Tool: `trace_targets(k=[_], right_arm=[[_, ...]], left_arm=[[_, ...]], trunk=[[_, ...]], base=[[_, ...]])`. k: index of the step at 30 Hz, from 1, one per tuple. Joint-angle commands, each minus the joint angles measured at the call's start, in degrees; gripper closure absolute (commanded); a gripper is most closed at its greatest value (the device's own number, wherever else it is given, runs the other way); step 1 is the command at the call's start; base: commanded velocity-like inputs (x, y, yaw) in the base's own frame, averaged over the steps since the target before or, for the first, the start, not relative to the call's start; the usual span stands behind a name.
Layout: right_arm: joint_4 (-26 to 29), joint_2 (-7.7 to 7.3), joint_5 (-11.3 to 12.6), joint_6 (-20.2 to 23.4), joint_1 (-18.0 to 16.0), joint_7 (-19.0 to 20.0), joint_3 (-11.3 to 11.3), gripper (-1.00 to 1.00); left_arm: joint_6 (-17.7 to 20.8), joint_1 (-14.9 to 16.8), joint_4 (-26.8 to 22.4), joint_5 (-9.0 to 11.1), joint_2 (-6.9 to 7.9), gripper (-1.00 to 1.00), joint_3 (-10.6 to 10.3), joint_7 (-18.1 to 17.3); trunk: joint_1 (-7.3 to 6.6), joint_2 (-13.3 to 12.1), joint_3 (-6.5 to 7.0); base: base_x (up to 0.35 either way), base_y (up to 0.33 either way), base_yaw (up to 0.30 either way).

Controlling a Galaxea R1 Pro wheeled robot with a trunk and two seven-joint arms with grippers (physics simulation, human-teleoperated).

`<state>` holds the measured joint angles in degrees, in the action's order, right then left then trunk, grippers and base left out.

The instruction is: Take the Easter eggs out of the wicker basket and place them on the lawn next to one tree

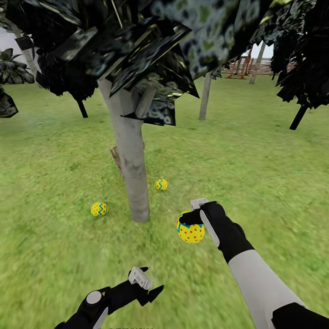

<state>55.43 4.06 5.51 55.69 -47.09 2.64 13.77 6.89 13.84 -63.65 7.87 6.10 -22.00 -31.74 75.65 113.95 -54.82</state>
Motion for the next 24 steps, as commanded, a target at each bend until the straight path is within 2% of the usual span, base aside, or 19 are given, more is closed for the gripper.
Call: trace_targets(k=[1,10,20,24], right_arm=[[0.09,-0.02,0.38,0.22,-0.02,-0.18,0.03,1.0],[0.12,-0.02,0.38,0.21,-0.02,-0.11,0.03,1.0],[0.05,-0.02,0.38,0.21,-0.02,-0.09,0.06,1.0],[0.03,-0.02,0.38,0.21,-0.02,-0.17,0.1,1.0]], left_arm=[[0.58,0.05,-0.31,0.64,0.05,-1.0,-0.08,-0.09],[0.66,0.05,-0.43,0.57,0.02,-1.0,-0.14,0.01],[0.66,0.05,-0.51,0.56,0.03,-1.0,-0.19,0.01],[0.66,0.05,-0.51,0.57,0.06,-1.0,-0.14,0.01]], trunk=[[-0.01,0.02,-0.07],[-0.01,0.02,-0.27],[-0.01,0.02,-0.49],[-0.01,0.02,-0.58]], base=[[0.0,0.0,0.272],[0.014,-0.011,0.272],[0.069,-0.258,0.272],[0.0,-0.06,0.272]])
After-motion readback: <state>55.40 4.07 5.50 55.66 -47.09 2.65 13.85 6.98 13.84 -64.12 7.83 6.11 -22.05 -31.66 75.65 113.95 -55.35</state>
